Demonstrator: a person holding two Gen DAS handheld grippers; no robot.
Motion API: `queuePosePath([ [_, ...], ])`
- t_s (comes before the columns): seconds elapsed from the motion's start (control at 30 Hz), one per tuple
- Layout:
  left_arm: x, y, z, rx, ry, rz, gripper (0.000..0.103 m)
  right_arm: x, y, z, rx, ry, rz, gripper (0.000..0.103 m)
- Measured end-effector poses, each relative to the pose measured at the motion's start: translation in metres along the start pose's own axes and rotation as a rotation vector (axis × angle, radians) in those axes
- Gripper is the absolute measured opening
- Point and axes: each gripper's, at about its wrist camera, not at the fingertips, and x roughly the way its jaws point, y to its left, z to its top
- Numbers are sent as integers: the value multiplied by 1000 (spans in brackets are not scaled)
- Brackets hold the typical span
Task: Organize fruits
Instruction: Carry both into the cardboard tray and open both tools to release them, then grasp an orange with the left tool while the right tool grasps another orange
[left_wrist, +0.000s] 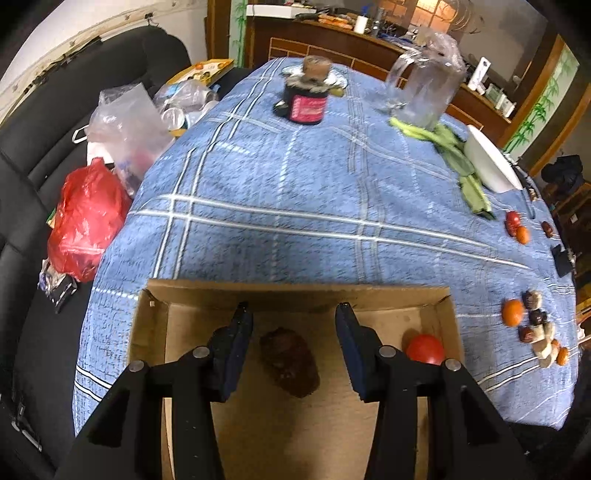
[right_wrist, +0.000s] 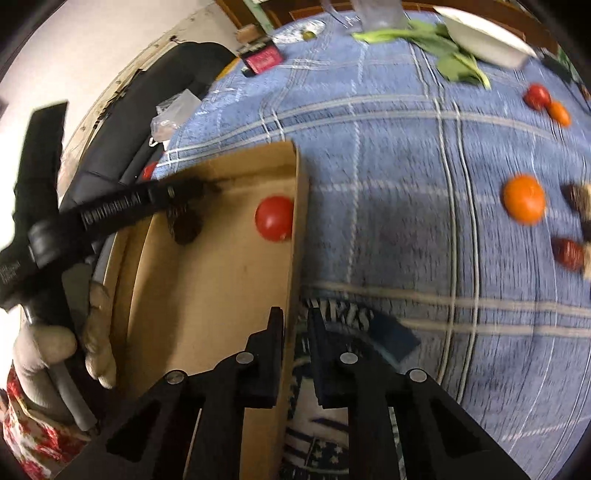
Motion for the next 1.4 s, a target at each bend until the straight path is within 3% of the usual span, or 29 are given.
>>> queuePosePath([
  [0.13, -17, -15, 2, -3, -25, -8, 45, -3, 2, -20, -14, 15, 9, 15],
  [0.23, -39, -32, 2, 2, -64, -14, 45, -22, 2, -27, -60, -31, 13, 16],
  [0.3, -53, -46, 1, 1, -86, -28, 49, -44, 0, -31, -99, -94, -12, 27],
  [0.37, -66, -62, -1, -6, -100, -61, 59, -65, -10, -36, -113, -154, -58, 38],
  [0.5, -75, -101, -10, -26, -84, -146, 72, -111, -60, -45, -69, -260, -186, 43],
  [0.57, -71, -120, -15, -17, -69, -169, 72, -127, -87, -52, -28, -299, -263, 64],
  [0.6, -68, -131, -18, -5, -60, -170, 72, -135, -105, -55, 1, -309, -299, 68],
  [0.73, -51, -175, -27, 39, -22, -183, 72, -161, -189, -82, 166, -287, -353, 69],
  [0.93, -21, -226, -38, 143, -24, -134, 72, -190, -263, -94, 274, -294, -360, 69],
  [1.1, 14, -244, -41, 183, 11, -106, 72, -192, -295, -85, 291, -296, -360, 69],
  [1.4, 47, -248, -39, 205, 46, -77, 71, -174, -308, -67, 242, -262, -375, 69],
])
